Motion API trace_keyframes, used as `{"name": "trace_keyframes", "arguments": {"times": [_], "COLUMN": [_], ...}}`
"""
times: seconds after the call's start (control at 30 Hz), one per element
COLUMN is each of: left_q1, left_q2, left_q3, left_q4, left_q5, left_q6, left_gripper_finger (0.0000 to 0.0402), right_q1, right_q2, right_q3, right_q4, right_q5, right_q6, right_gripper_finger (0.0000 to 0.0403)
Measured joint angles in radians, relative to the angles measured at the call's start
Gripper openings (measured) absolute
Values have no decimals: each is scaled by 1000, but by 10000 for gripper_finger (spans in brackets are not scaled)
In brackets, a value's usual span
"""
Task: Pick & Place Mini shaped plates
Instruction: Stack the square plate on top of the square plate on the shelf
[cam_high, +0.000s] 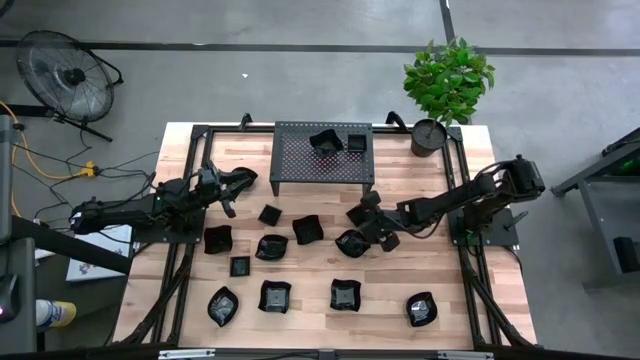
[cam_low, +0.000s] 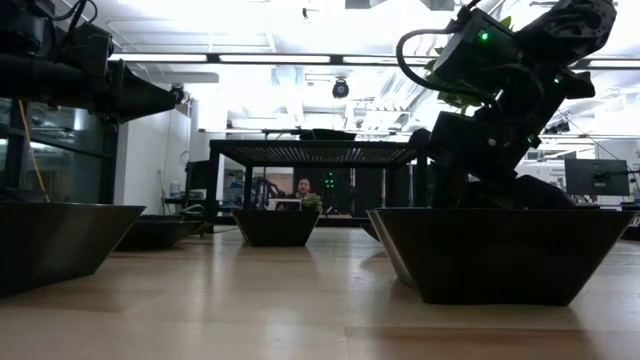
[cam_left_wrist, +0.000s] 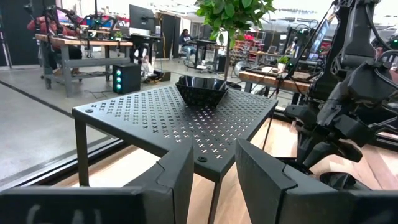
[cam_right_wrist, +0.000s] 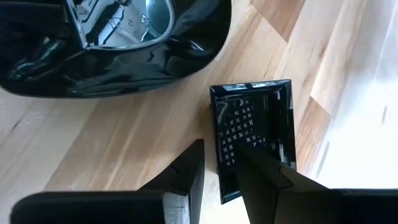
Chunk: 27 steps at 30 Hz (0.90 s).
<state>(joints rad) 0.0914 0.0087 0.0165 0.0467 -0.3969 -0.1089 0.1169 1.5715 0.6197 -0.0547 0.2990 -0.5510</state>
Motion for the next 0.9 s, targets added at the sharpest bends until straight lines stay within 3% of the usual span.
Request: {"name": "trace_keyframes", "arguments": {"times": [0.5,0.9], "left_q1": [0,0], "left_q2": [0,0], "left_q3": [0,0], "left_q4": [0,0], "left_q5": [0,0], "left_q6": [0,0], "left_gripper_finger": [117,117], "right_q1": [-32,-32], "right_q2": [0,0], "right_q3": [0,0], "right_q4": [-6,-7], "right_q5": [-19,-39], "right_q6": [2,-7], "right_gripper_finger": [79,8]}}
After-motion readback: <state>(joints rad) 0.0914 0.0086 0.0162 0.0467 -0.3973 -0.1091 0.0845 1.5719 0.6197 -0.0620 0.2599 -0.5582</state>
